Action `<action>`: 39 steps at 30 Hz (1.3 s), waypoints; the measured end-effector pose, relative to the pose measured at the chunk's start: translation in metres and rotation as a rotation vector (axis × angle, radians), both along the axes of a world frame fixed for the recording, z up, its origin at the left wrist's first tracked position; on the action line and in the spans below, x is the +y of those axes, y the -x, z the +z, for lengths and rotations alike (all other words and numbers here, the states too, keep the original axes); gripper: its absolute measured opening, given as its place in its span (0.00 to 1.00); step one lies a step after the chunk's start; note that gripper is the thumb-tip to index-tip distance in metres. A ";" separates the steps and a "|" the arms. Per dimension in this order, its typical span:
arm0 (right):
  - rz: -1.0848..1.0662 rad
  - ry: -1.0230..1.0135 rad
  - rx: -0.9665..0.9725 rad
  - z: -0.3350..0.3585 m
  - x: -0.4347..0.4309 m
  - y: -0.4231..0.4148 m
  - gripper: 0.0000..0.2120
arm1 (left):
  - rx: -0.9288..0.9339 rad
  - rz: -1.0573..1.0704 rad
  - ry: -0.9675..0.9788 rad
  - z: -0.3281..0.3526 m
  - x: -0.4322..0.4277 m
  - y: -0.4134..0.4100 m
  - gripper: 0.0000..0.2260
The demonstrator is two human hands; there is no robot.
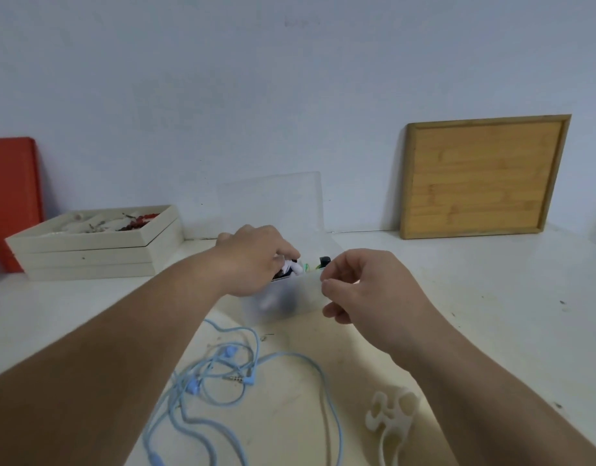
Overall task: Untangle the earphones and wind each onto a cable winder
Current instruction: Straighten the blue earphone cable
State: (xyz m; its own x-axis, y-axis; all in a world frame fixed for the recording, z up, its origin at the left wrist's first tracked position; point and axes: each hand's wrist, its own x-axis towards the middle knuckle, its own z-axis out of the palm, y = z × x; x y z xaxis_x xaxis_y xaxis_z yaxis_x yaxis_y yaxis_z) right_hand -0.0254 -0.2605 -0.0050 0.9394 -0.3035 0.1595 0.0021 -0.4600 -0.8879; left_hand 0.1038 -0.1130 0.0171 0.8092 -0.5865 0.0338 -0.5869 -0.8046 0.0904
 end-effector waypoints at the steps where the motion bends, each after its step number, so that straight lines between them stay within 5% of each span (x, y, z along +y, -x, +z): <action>1: 0.003 0.007 0.005 0.000 0.001 0.001 0.07 | 0.024 -0.009 -0.005 -0.001 0.002 0.000 0.17; 6: 0.005 0.043 0.007 -0.001 0.002 0.001 0.07 | 0.080 -0.015 0.229 -0.002 0.009 0.000 0.19; 11: 0.006 0.052 0.005 -0.003 0.003 0.000 0.07 | 0.093 -0.039 0.184 -0.014 0.016 -0.002 0.23; 14: 0.028 0.073 0.034 -0.005 0.003 0.000 0.07 | 0.001 0.000 0.177 -0.014 0.017 -0.008 0.16; 18: 0.144 0.260 0.094 -0.009 0.005 0.000 0.05 | 0.084 0.008 0.205 -0.015 0.023 -0.004 0.15; 23: 0.386 0.660 0.255 -0.020 0.017 0.003 0.13 | -0.121 0.017 0.575 -0.016 0.036 0.017 0.15; 27: 0.389 0.786 0.247 -0.024 0.023 0.004 0.02 | 0.024 0.006 0.816 -0.023 0.051 0.048 0.08; 29: 0.387 0.625 0.178 -0.021 0.023 0.001 0.06 | 0.090 -0.046 0.823 -0.032 0.058 0.065 0.05; 32: 0.394 -0.005 0.021 -0.012 0.022 0.001 0.09 | 0.213 -0.104 0.703 -0.041 0.066 0.081 0.15; 34: 0.368 -0.325 -0.075 -0.006 0.017 0.001 0.10 | 0.204 -0.067 0.621 -0.044 0.068 0.082 0.11; 39: 0.179 -0.575 -0.127 0.005 0.001 -0.004 0.12 | 0.051 0.045 0.647 -0.042 0.078 0.071 0.08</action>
